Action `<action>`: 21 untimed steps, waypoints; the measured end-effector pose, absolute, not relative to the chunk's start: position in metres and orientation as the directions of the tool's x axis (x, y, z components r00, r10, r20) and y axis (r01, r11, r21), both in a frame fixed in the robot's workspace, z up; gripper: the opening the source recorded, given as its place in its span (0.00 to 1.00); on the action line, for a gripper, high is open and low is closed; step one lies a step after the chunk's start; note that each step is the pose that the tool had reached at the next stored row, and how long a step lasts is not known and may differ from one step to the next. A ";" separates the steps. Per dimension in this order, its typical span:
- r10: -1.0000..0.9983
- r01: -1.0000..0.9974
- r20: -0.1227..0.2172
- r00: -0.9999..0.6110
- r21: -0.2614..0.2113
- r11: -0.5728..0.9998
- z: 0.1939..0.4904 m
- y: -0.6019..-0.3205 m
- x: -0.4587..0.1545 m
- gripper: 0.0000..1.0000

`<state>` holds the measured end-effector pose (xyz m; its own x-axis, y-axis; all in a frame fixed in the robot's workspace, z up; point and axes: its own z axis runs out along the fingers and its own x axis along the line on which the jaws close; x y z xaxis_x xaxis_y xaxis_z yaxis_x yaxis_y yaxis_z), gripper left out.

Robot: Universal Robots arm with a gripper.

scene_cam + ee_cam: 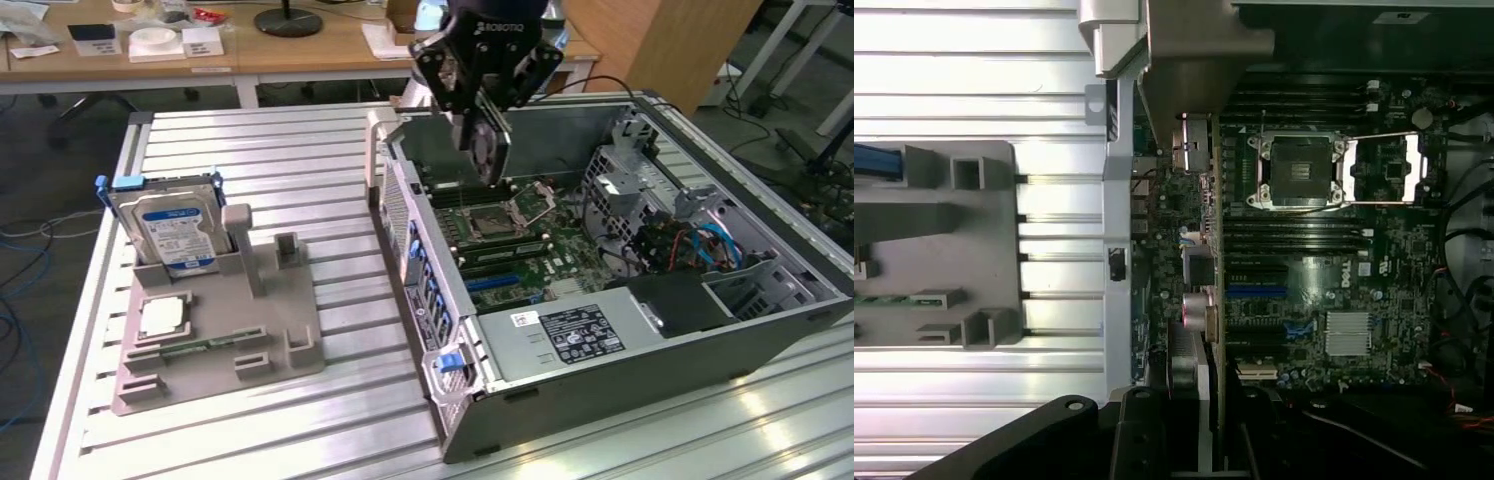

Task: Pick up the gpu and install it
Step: 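Pick up the gpu and move the gpu toward the slot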

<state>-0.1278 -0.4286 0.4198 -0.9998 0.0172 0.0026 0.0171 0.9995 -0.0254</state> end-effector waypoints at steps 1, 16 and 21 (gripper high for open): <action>0.017 0.017 0.003 -1.000 -0.026 1.000 0.420 -0.429 -0.125 0.28; 0.017 0.017 0.003 -1.000 -0.025 1.000 0.420 -0.429 -0.087 0.28; 0.017 0.017 0.003 -1.000 -0.025 1.000 0.420 -0.429 -0.073 0.28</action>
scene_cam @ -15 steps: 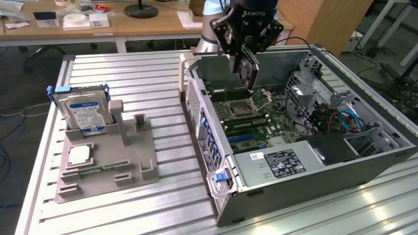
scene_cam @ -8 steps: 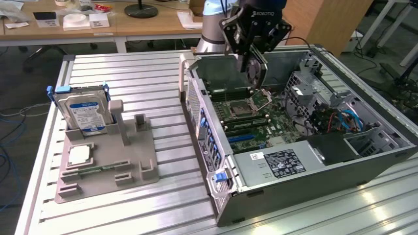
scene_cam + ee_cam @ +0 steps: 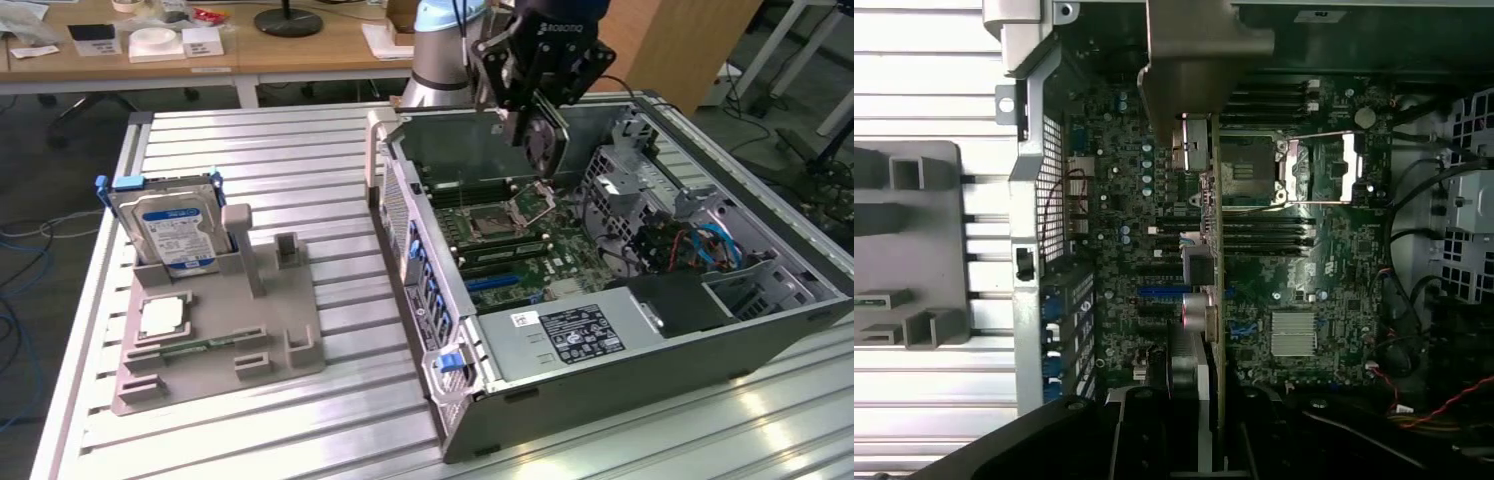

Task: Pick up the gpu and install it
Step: 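Pick up the gpu and move the gpu toward the slot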

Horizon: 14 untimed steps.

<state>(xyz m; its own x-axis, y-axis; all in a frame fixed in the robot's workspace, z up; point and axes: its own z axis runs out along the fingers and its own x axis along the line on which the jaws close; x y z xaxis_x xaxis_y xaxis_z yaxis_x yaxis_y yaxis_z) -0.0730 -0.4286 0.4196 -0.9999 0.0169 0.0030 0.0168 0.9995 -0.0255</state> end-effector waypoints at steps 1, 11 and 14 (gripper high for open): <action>0.017 0.017 0.003 -1.000 -0.025 1.000 0.420 -0.429 -0.070 0.28; 0.017 0.017 0.003 -1.000 -0.026 1.000 0.419 -0.429 -0.041 0.28; 0.017 0.017 0.003 -1.000 -0.026 1.000 0.419 -0.429 -0.032 0.28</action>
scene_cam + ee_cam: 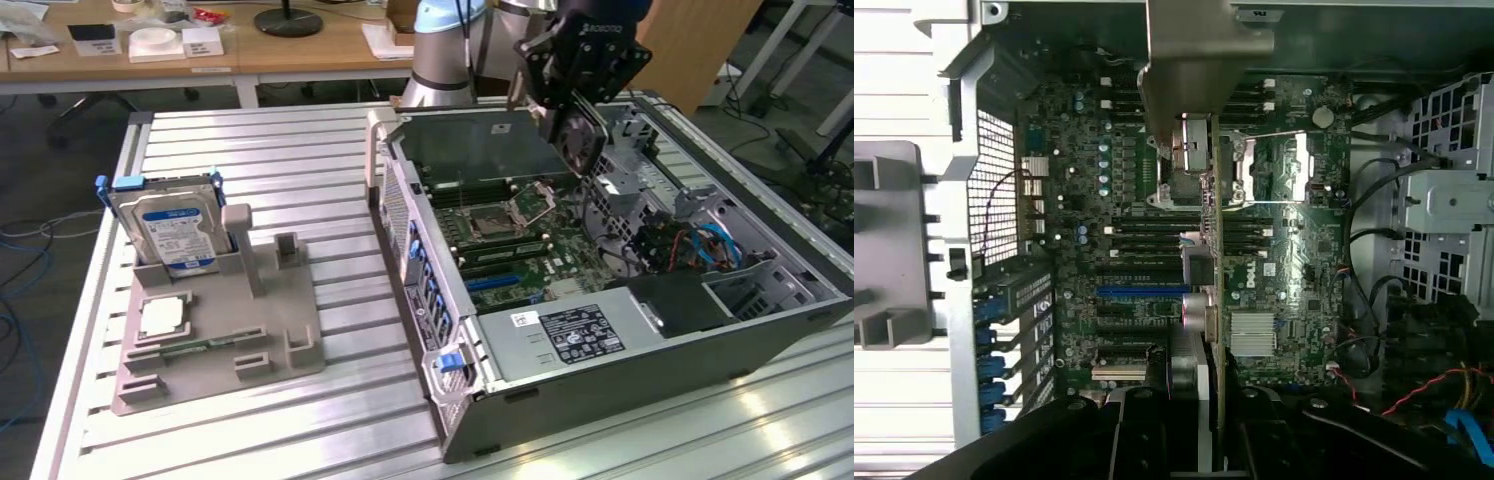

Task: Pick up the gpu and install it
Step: 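Pick up the gpu and move the gpu toward the slot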

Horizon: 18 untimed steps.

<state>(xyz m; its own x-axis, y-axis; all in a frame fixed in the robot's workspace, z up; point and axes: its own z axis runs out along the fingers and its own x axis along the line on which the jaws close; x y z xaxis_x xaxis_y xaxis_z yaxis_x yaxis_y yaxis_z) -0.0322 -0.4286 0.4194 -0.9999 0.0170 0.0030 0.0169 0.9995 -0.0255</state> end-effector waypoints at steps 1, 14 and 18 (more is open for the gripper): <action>0.017 0.017 0.003 -1.000 -0.026 1.000 0.419 -0.429 -0.029 0.28; 0.017 0.017 0.003 -1.000 -0.025 1.000 0.419 -0.428 0.014 0.28; 0.017 0.017 0.003 -1.000 -0.026 1.000 0.419 -0.428 0.020 0.28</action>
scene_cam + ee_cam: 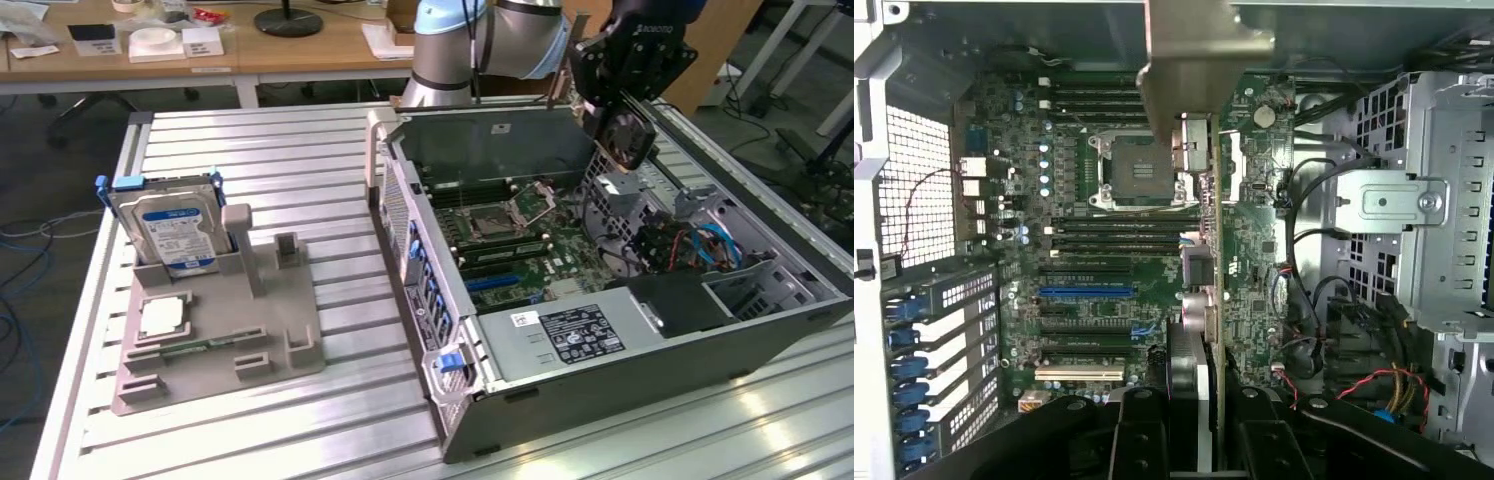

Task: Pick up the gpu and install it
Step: 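Pick up the gpu and move the gpu toward the slot, then insert the gpu into the slot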

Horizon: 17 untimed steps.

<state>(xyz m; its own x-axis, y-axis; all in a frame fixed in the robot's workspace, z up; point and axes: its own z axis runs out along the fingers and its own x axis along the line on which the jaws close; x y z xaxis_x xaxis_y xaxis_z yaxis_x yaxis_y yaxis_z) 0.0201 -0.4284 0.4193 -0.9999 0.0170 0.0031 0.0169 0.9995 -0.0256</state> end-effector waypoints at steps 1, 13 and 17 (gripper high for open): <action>0.017 0.017 0.003 -1.000 -0.025 1.000 0.419 -0.428 0.020 0.28; 0.017 0.017 0.003 -1.000 -0.025 1.000 0.419 -0.428 0.020 0.28; -0.007 -0.007 0.003 -1.000 -0.025 1.000 0.419 -0.428 0.020 0.28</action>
<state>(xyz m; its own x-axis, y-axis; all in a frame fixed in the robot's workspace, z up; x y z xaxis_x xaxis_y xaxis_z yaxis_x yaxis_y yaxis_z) 0.0200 -0.4284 0.4192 -1.0000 -0.0069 0.0030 -0.0070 0.9997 -0.0255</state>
